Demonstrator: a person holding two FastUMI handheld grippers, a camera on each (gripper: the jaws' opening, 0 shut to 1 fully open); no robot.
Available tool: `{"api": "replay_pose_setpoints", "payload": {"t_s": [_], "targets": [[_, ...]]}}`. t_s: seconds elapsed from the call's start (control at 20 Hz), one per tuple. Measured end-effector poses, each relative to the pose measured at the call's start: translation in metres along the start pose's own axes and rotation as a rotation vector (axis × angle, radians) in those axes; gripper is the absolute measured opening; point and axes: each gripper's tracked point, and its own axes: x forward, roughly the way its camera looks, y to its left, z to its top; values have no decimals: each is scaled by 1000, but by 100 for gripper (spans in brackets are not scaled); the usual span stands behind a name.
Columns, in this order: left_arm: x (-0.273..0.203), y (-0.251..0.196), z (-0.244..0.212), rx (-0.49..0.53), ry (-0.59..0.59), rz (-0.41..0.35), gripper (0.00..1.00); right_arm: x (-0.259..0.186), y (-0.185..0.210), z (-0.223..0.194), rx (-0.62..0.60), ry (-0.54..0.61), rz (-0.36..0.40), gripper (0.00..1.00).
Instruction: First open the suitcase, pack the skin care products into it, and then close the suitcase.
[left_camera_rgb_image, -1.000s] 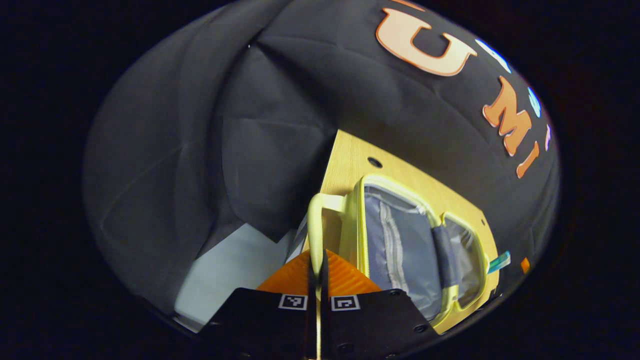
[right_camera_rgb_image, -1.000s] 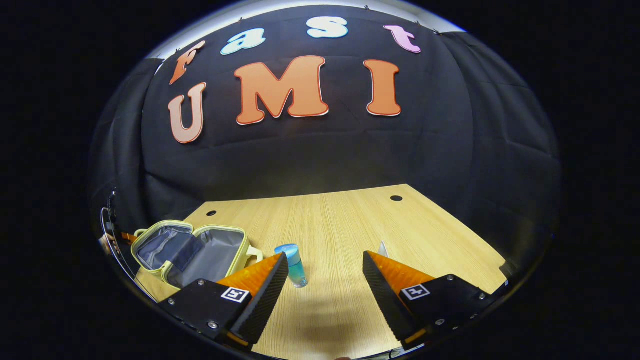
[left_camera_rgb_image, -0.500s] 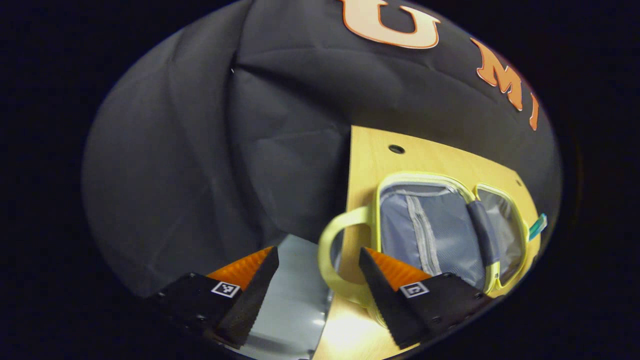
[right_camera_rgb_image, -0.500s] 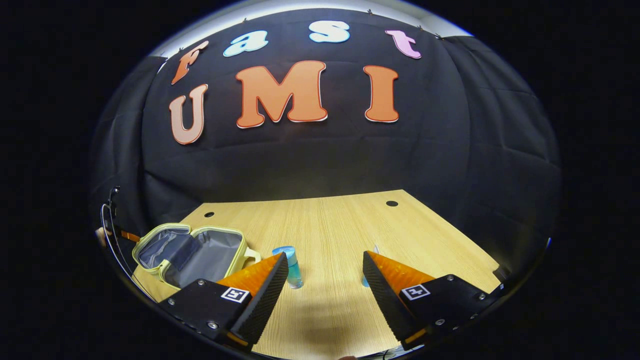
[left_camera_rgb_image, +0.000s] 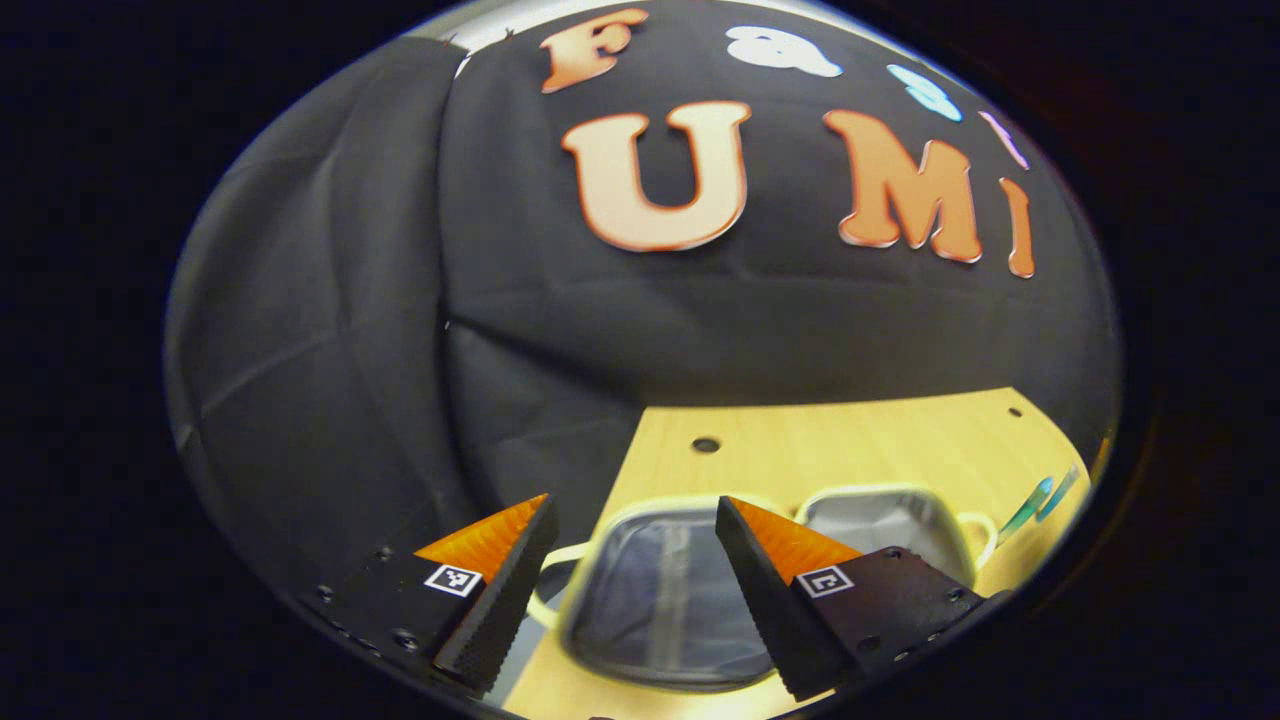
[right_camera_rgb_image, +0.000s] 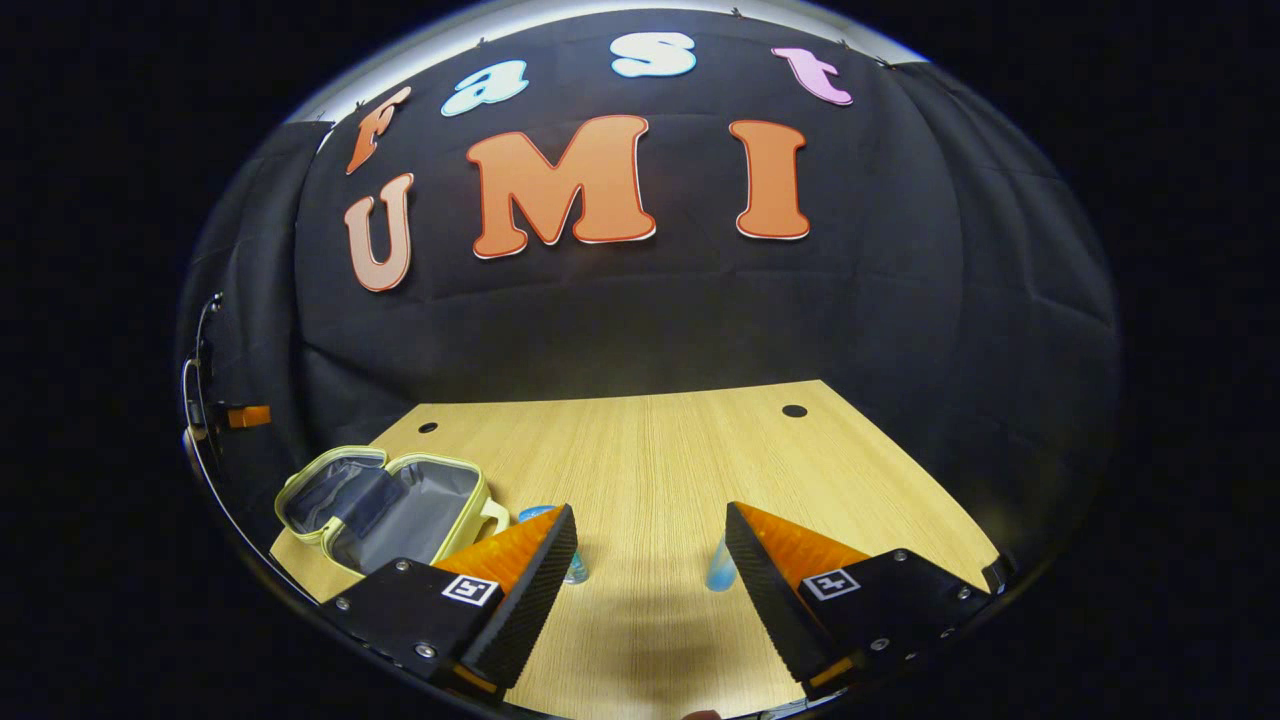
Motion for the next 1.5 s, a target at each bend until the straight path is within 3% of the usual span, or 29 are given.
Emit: {"api": "replay_pose_setpoints", "payload": {"t_s": [0.2,0.35,0.55,0.65,0.95,1.5], "targets": [[-25,-143,48,-25,-158,-112,97,2,-18,4,6,-2,19,95],[-42,-244,63,-119,-216,-209,97,3,-34,-4,-8,6,11,95],[-36,-378,40,-145,-200,-343,97,-1,-50,-17,-8,16,7,95],[-28,-420,17,-134,-162,-371,97,-3,-63,-21,-27,9,-10,95],[3,-489,-69,-97,-30,-392,98,-6,-105,-41,-24,40,-67,95],[17,-516,-162,4,215,-370,98,3,-129,-61,46,89,-101,95]]}}
